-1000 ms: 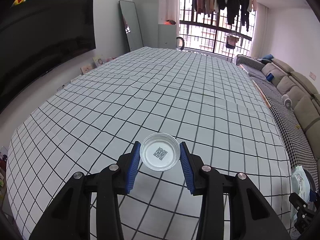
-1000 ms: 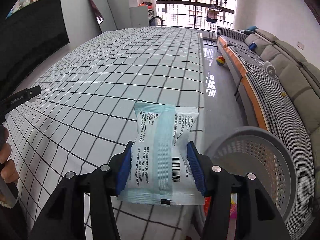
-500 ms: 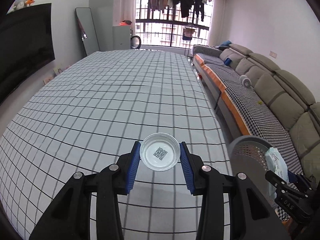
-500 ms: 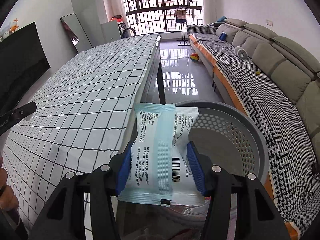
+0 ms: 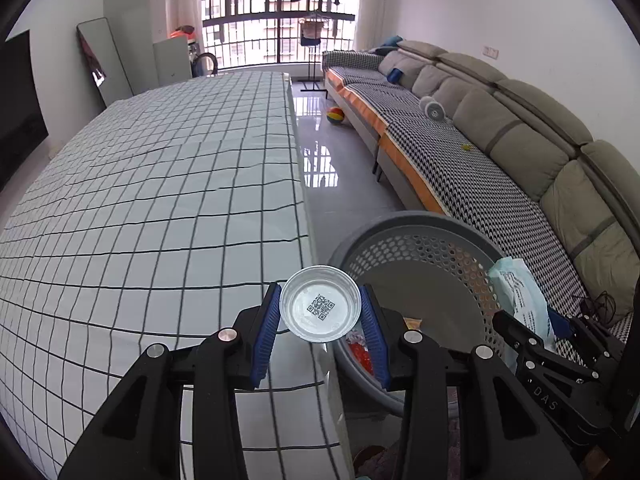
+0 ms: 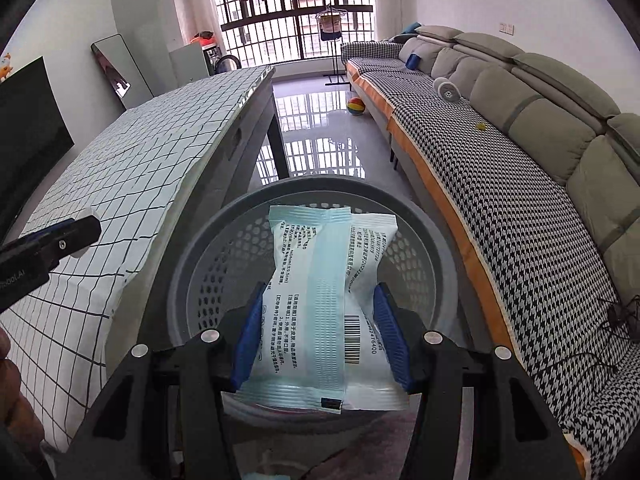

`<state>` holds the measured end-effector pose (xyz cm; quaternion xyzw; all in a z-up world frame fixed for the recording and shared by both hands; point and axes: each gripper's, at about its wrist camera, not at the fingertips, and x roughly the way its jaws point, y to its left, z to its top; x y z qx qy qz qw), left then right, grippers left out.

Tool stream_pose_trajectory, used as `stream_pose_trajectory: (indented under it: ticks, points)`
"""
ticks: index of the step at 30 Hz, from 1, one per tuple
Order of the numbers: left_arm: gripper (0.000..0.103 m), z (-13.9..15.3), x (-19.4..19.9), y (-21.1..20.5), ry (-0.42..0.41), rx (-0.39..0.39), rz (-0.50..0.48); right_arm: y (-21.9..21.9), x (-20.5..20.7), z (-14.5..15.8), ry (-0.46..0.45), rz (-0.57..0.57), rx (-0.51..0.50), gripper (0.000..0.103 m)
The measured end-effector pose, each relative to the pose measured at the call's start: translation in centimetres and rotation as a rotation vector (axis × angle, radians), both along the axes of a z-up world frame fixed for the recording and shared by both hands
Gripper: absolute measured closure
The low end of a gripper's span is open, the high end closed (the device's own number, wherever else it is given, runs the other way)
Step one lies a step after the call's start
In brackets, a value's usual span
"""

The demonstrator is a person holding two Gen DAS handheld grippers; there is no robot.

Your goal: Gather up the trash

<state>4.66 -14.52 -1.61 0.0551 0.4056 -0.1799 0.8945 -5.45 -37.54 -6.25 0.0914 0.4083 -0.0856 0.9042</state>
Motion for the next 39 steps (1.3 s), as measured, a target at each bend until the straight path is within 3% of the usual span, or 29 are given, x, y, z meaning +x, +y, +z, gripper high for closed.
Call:
stream_pose_trajectory:
  ticks: [12, 15, 17, 39]
  points:
    - [0.063, -1.5, 0.9, -4.9, 0.033, 0.044, -0.067, -2.2, 0.9, -1.4, 0.020, -0.009, 0.025, 0.051]
    - [0.044, -1.4, 0.8, -5.2, 0.025, 0.041, -0.062, -2.3, 0.9, -1.1, 0.010, -0.014, 0.019, 0.048]
    - [0.037, -1.2, 0.7, -5.2, 0.009, 0.038, -0.060, -2.5, 0.8, -1.0, -0.003, -0.022, 0.017, 0.039]
    - [0.024, -1.2, 0.1, -3.8, 0.002, 0.051, 0.001, -1.2, -0.4, -1.3, -0.003, -0.021, 0.022, 0.036]
